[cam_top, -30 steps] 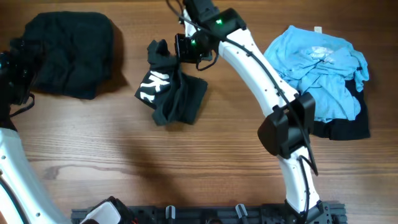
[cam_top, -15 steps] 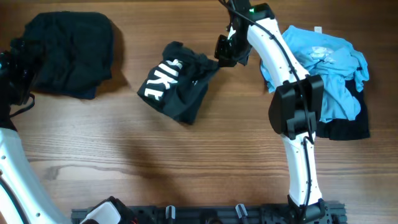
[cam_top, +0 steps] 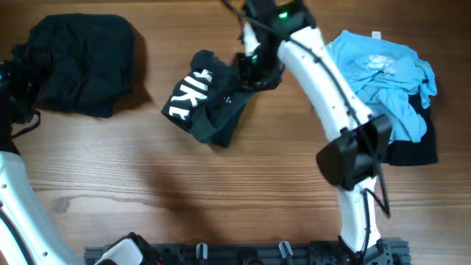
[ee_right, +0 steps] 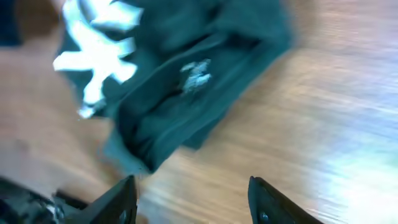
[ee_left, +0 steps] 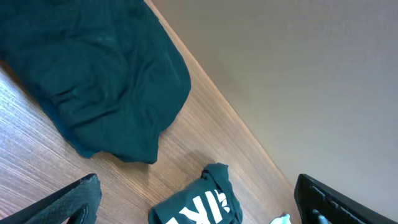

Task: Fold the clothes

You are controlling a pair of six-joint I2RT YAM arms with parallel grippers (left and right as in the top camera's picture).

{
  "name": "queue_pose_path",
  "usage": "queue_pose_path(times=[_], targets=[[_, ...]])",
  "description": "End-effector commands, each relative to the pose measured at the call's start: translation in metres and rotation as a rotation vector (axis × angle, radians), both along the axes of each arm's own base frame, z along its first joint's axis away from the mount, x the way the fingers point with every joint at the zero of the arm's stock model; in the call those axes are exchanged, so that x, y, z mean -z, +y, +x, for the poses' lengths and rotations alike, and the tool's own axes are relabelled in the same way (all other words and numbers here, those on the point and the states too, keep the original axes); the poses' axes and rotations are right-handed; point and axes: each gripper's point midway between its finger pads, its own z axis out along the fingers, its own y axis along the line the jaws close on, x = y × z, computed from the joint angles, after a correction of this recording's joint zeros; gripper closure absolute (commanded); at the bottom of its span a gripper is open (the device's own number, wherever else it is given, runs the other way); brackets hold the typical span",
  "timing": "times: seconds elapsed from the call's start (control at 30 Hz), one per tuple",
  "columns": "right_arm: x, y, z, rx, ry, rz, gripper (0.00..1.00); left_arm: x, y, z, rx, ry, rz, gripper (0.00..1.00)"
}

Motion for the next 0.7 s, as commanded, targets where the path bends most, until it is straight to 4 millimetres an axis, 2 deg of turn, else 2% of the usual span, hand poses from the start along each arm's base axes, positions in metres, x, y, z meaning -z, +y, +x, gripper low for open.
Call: queue_pose_path(times=[0.0,0.13,0.2,0.27,0.53,0.63,0.67], targets=[[0.024,0.025,-0.021,-0.009,0.007,-0.093,0.45,-0.007,0.005,0.003,0.002,-0.023,0.040,0.00],[0.058,0.044,-0.043,-0.009,0.030,-0.150,0.47,-0.010,0.010,0.005,-0.012,-0.035,0.062,0.00],[0.083,0.045,-0.052,0.000,0.057,-0.169,0.49,-0.011,0.010,0.005,-0.012,-0.040,0.065,0.00],[0.096,0.048,-0.057,-0.024,0.063,-0.163,0.52,-0.011,0.010,0.005,-0.012,-0.040,0.065,0.00],[0.092,0.092,-0.067,-0.193,0.009,-0.025,0.52,-0.012,0.011,0.006,-0.012,-0.043,0.067,0.00],[0.091,0.098,-0.071,-0.218,0.000,-0.017,0.54,-0.012,0.011,0.006,-0.012,-0.043,0.067,0.00],[0.091,0.099,-0.072,-0.228,-0.002,-0.017,0.57,-0.012,0.011,0.006,-0.012,-0.043,0.067,0.00]])
